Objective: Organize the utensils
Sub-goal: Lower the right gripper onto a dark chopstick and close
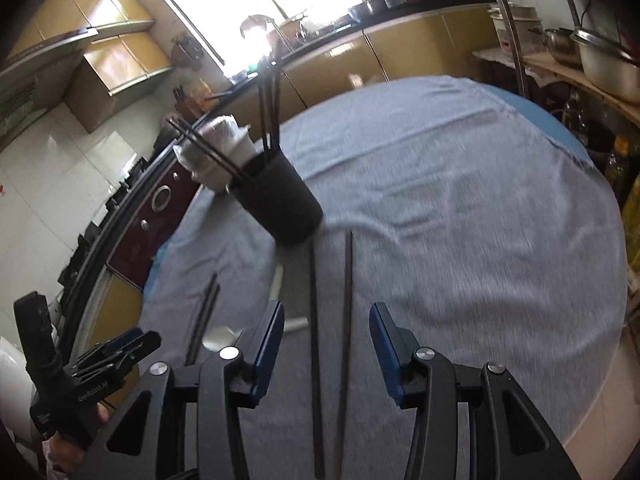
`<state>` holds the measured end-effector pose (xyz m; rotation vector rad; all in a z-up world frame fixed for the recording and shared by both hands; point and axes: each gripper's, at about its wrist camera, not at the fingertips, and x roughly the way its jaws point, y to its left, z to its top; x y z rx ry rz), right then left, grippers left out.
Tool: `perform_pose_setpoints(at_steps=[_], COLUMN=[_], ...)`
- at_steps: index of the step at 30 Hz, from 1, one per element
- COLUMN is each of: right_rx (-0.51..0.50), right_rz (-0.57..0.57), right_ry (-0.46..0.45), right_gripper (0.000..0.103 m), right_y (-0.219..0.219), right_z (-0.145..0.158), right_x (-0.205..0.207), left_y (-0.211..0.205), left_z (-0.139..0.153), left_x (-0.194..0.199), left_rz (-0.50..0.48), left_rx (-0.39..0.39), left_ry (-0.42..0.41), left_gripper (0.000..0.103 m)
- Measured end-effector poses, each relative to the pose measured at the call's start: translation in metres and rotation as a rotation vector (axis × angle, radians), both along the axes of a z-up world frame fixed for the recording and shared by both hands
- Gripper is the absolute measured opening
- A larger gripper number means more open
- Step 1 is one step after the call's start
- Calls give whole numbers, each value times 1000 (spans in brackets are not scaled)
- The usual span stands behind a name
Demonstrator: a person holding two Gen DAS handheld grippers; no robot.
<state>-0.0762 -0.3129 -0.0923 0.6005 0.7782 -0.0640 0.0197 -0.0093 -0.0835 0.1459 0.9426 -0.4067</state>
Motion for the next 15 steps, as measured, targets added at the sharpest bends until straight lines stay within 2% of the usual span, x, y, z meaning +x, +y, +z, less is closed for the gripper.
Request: perform_pose_setpoints(at_steps=[5, 15], right_rx=[30, 33], right_rz=[17, 46], right_ry=[35, 66], right_gripper=[47, 47], right_y=[8, 23], right_z=[-14, -24], right_x=[-4, 1], left_y=[28, 50], left_z=[-18, -26], left_x=[-4, 7], left_rz=[59, 103], left_rx=[40, 17], left_ry=[29, 63], left_gripper=[67, 67])
